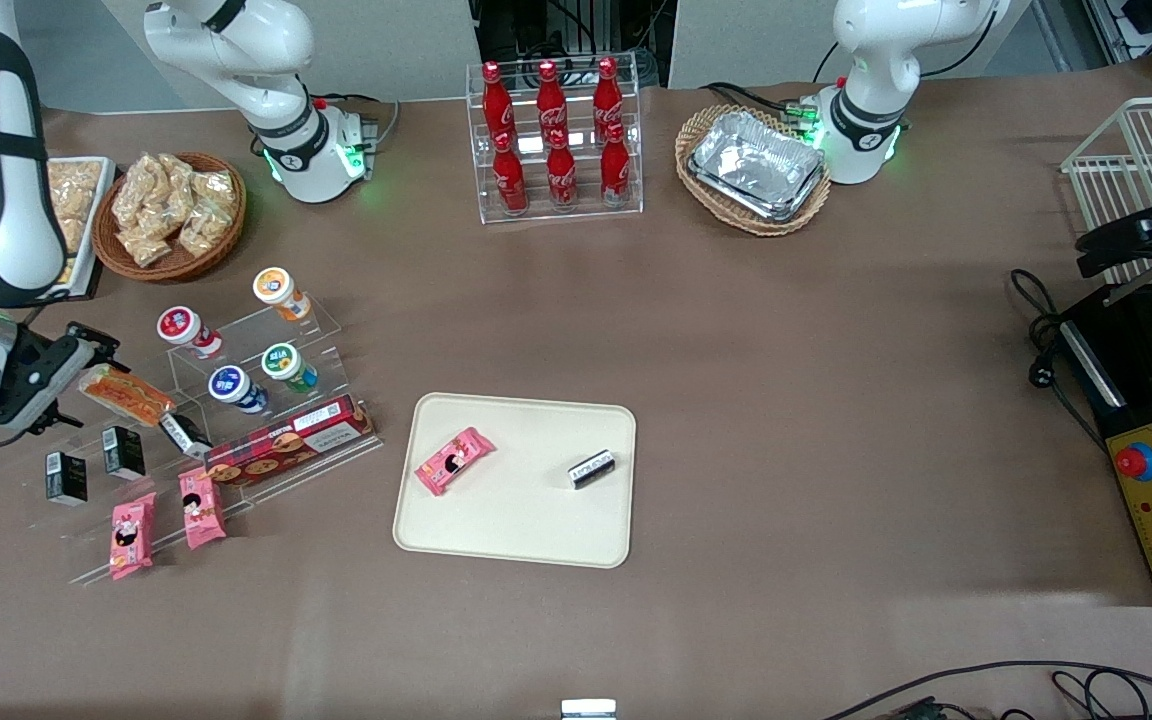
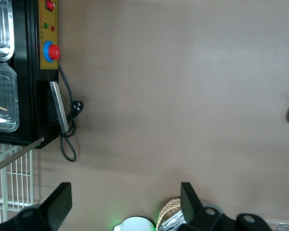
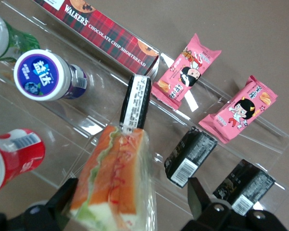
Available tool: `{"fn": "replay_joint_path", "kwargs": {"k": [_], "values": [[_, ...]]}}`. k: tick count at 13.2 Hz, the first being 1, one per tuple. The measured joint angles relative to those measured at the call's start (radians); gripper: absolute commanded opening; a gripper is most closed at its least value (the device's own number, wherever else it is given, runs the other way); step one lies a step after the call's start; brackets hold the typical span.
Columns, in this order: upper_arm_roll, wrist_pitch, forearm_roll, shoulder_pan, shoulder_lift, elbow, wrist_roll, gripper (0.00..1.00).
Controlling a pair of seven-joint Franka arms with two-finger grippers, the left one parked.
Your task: Place sandwich on tray
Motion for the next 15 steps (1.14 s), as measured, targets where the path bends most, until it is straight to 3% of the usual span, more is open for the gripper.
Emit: {"fn": "replay_joint_path", "kwargs": {"k": [2, 3, 4, 5, 11, 15], "values": [[0.0, 0.022, 0.0, 0.003, 0.012, -0.003, 0.006, 0.41], [0.0, 0.027, 0.0, 0.003, 0.017, -0.003, 0.007, 0.23], [0.0, 0.03, 0.0, 0.003, 0.02, -0.003, 0.007, 0.07], [0.0, 0.034, 0.0, 0.003, 0.02, -0.003, 0.008, 0.0], [0.0, 0.022, 0.0, 0.003, -0.007, 0.028, 0.008, 0.0], [0.008, -0.18, 0.002, 0.006, -0.034, 0.198, 0.008, 0.0]]}}
